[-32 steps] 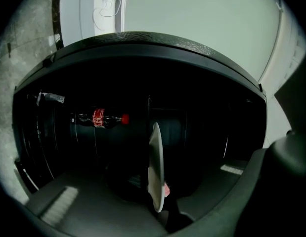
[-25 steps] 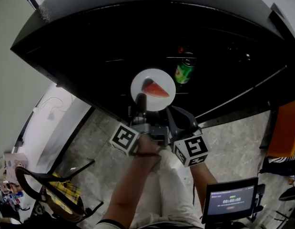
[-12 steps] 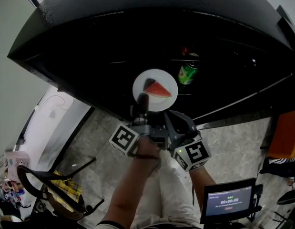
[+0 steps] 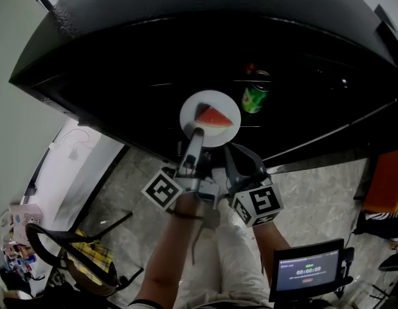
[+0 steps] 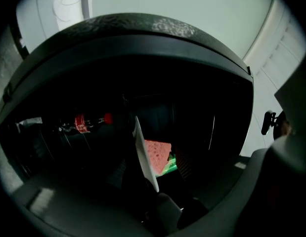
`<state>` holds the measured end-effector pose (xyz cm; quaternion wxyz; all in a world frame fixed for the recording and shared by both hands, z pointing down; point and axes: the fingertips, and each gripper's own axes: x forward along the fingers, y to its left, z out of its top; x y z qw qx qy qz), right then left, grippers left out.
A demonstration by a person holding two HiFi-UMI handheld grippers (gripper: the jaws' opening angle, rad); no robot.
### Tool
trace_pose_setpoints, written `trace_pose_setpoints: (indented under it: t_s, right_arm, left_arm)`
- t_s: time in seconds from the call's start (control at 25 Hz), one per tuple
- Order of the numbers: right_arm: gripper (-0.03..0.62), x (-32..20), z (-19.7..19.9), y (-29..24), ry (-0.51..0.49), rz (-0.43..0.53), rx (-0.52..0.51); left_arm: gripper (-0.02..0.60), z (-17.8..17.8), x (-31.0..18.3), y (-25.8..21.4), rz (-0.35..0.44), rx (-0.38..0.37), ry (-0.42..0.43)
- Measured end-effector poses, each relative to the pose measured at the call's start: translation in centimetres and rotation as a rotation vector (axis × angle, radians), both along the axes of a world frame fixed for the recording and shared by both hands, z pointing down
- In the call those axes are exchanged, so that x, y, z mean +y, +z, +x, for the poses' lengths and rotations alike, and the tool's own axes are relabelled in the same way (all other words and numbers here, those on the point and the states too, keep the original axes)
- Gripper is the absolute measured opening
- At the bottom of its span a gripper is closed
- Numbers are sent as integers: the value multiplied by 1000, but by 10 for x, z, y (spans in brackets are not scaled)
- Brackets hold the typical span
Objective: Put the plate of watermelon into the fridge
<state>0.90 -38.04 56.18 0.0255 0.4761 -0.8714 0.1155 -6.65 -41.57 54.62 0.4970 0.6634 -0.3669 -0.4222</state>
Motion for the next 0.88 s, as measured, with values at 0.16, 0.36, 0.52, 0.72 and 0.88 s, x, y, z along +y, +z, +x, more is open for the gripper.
trace_pose_setpoints:
  t_s: [0.16,0.36,0.52,0.72,0.88]
  right_arm:
    - [-2,-3,1,-2,14,-8,5]
    - [-2,-10,2,-2,22,3,12]
    - [-2,-10,0,-3,28,13,20]
    - [-2,-12,0,-1,29,15,41]
    - [-2,-13,-1,-5,36,15,49]
  left_arm:
    - [306,-19,22,20,-39,-81,-34]
    - [45,-16,49,18,128,-726,-45]
    - [2,3,50,3,264,-1090,-79]
    - [2,19,41,2,309,-1208,-67]
    - [2,24,32,-1,307,-1189,-67]
